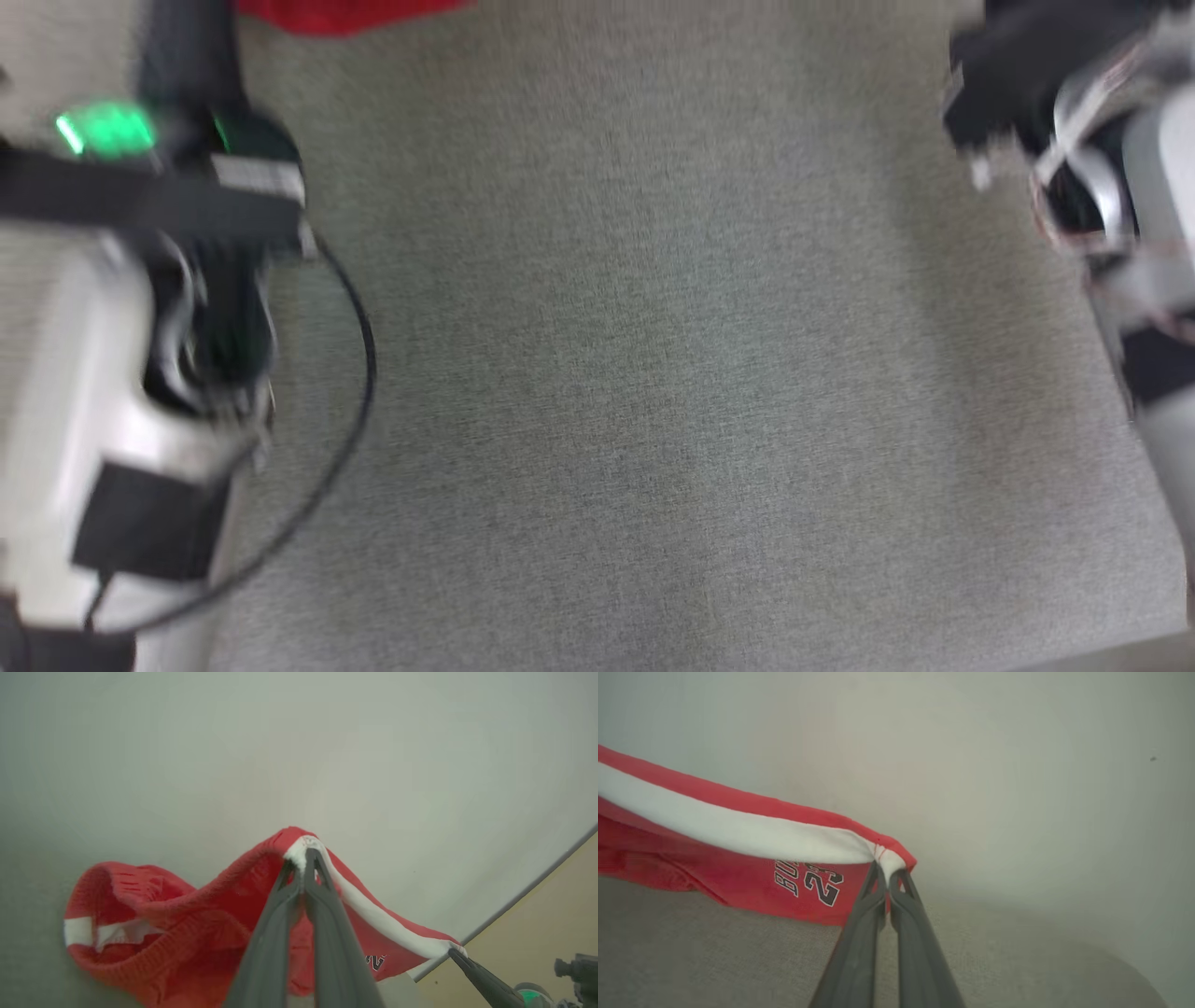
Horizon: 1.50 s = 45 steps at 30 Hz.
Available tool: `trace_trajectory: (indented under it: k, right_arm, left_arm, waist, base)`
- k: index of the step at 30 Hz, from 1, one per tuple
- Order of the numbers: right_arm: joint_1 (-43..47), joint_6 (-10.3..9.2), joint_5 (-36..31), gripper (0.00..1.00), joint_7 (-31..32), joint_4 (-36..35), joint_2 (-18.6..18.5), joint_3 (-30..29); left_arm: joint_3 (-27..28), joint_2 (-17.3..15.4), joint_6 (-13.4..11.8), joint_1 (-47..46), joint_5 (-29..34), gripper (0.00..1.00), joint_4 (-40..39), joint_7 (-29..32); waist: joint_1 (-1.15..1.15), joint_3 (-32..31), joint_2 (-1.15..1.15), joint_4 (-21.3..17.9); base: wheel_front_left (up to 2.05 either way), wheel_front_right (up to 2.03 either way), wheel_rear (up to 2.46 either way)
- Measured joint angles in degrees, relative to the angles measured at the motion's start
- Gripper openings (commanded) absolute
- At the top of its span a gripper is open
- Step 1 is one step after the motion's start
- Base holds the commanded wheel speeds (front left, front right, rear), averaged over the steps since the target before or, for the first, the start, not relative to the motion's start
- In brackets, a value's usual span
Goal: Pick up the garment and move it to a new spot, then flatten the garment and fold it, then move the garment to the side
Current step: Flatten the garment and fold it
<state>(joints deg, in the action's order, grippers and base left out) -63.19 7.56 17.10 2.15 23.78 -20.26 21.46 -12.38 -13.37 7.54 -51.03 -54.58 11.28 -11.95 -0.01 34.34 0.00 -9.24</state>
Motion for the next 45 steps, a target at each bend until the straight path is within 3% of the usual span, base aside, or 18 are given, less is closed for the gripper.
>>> trace_trajectory:
  k: [5, 10, 19, 24, 32, 45]
  right_arm:
    - [12.4, 0.0, 7.4, 0.0, 9.81, -9.47, -1.97, -3.14]
    - [24.91, 0.0, 9.56, 0.0, 16.4, -17.33, -2.99, -9.61]
    - [46.13, 0.0, 11.5, 0.0, 28.14, -25.55, 1.89, -20.82]
    - [53.69, 0.0, 10.9, 0.0, 33.48, -28.93, 2.88, -24.57]
    - [63.13, 0.02, 9.35, 0.0, 40.38, -32.4, 5.9, -28.26]
    - [73.43, 0.04, 9.09, 0.0, 48.92, -36.31, 8.33, -30.62]
  left_arm:
    - [-1.83, -0.69, 0.0, 10.6, -5.39, 0.0, -2.49, 0.94]
    - [-3.87, 0.14, 0.01, 19.61, -7.5, 0.0, -2.8, 0.42]
    - [-8.68, 0.82, 0.01, 31.05, -11.25, 0.0, 0.25, 3.53]
    - [-10.91, 0.09, 0.02, 34.94, -13.14, 0.0, 1.03, 7.0]
    - [-12.41, -1.14, -0.51, 40.26, -12.77, 0.0, 2.09, 7.44]
    - [-16.15, -3.7, -5.55, 48.79, -10.47, 0.0, 1.22, 10.16]
  waist:
    - [-0.01, -4.35, 0.0, 0.82]
    - [-0.02, -8.98, -0.01, 1.82]
    - [-0.01, -17.52, -0.01, 3.83]
    - [-0.01, -21.17, -0.01, 4.43]
    - [-0.01, -25.72, -0.01, 4.52]
    - [0.0, -28.73, 0.0, 3.47]
  base:
    - [0.0, 0.0, 0.0]
    - [0.0, 0.0, 0.0]
    - [0.0, 0.0, 0.0]
    - [0.0, 0.0, 0.0]
    - [0.0, 0.0, 0.0]
    - [0.0, 0.0, 0.0]
